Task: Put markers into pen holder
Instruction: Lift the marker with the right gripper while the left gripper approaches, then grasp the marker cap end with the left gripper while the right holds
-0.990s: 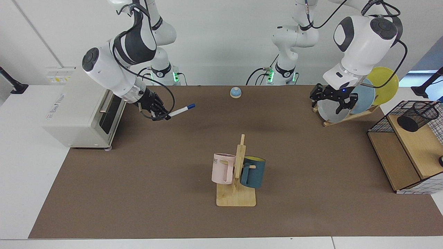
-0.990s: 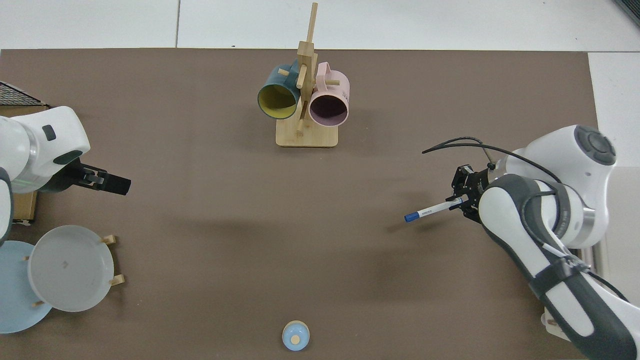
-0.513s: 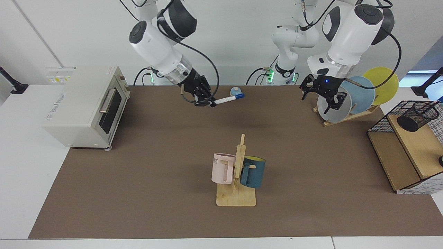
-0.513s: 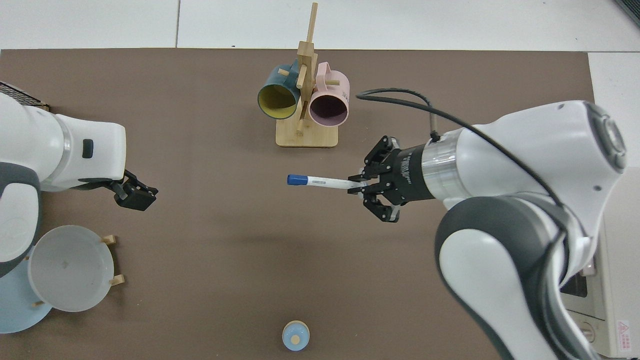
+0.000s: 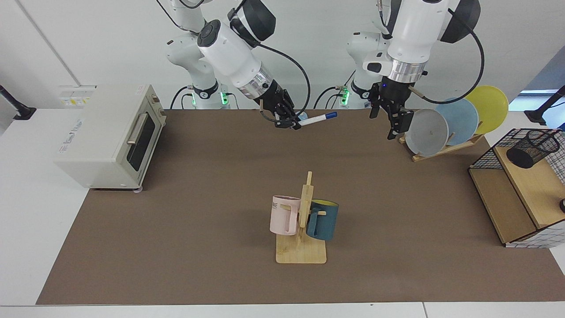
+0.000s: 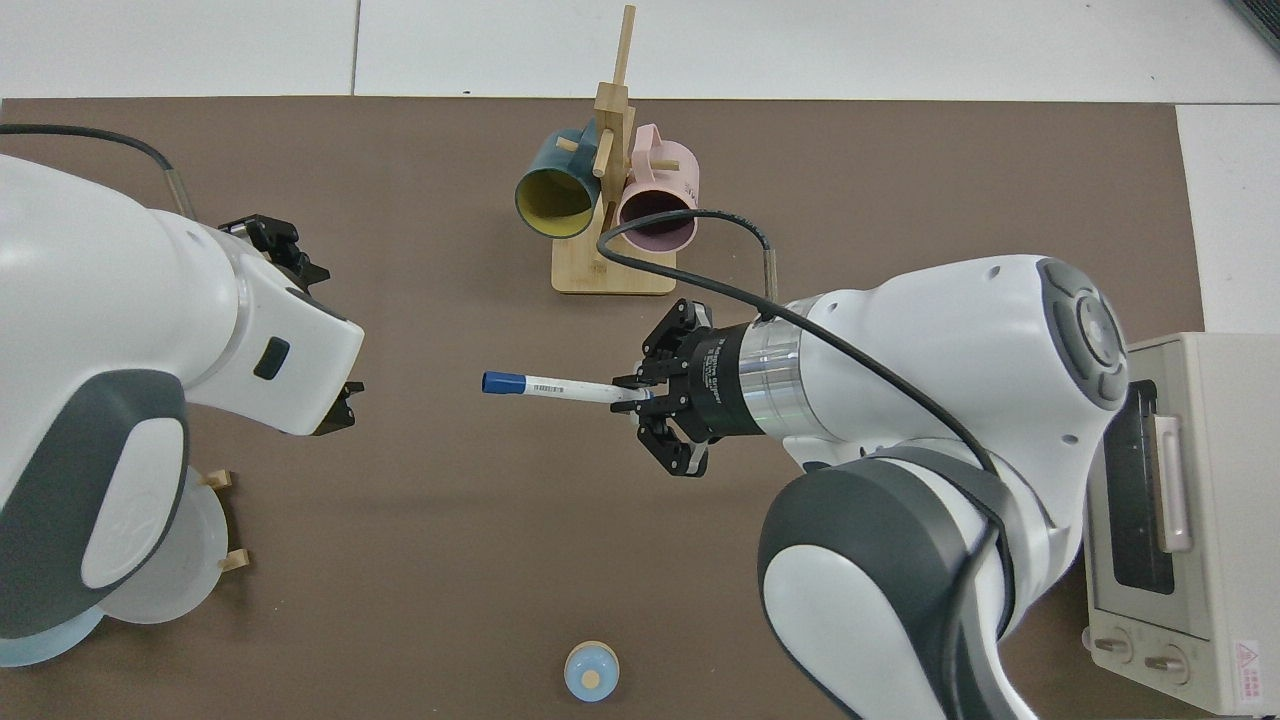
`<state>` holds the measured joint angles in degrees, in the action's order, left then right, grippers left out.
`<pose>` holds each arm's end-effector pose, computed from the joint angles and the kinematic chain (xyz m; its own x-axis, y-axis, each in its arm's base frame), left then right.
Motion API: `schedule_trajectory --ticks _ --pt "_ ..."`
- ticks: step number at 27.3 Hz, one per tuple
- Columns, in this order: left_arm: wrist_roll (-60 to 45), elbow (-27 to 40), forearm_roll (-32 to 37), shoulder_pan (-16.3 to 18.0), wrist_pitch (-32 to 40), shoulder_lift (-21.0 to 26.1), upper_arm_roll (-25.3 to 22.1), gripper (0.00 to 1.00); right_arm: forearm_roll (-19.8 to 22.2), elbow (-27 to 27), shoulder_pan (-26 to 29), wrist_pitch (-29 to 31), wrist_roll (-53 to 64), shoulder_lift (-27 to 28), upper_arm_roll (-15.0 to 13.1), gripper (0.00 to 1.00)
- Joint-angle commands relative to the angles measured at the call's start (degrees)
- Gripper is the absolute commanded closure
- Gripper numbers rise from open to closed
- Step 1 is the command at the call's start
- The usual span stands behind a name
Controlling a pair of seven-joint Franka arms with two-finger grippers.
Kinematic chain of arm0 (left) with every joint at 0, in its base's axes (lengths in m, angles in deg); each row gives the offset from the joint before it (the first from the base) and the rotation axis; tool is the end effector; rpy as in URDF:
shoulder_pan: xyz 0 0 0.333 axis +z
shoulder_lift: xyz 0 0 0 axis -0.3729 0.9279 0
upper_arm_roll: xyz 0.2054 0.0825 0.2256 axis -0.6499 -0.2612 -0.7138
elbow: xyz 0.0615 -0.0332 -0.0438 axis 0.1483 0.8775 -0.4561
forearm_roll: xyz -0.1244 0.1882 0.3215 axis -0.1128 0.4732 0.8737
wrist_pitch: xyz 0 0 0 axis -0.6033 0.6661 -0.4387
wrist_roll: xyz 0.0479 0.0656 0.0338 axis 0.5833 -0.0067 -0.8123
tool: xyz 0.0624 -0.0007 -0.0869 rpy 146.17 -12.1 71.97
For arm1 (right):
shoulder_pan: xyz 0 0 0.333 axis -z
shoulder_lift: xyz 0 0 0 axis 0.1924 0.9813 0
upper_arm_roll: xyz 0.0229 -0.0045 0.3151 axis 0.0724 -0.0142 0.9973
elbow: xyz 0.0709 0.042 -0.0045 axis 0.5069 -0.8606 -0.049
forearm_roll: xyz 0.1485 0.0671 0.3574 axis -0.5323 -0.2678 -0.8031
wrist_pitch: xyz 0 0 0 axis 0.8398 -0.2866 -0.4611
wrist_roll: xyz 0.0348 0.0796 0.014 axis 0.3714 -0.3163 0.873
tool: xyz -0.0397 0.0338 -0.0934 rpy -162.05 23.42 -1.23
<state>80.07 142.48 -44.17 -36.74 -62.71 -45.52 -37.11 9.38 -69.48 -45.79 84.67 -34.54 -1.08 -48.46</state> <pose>0.5387 -0.1764 0.6135 0.1964 -0.9797 0.0398 -0.9707 -0.2000 -0.1333 0.5212 0.3103 0.5449 -0.0814 -0.8052 -0.5874 -0.9965 0.0775 0.0318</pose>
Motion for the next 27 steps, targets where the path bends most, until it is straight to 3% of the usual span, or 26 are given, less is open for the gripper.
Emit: schedule_trajectory --ticks 1,9,17,27 --pt "5.67 0.08 0.83 -1.15 -0.3 -0.08 0.24 0.0 -1.37 0.85 -2.57 2.95 -2.06 0.98 -0.42 1.0" --pt "10.05 1.48 -0.04 -1.33 1.55 -1.05 4.37 0.0 0.04 0.85 -4.24 3.39 -1.71 1.42 -0.5 1.0" --pt "9.89 3.15 -1.63 -1.77 7.09 -3.33 4.82 0.0 1.0 0.76 -4.15 3.39 -1.71 1.42 -0.5 1.0" --pt "6.73 4.12 -1.63 -3.18 4.28 -4.13 5.78 0.01 1.09 0.76 -4.15 3.39 -1.71 1.42 -0.5 1.0"
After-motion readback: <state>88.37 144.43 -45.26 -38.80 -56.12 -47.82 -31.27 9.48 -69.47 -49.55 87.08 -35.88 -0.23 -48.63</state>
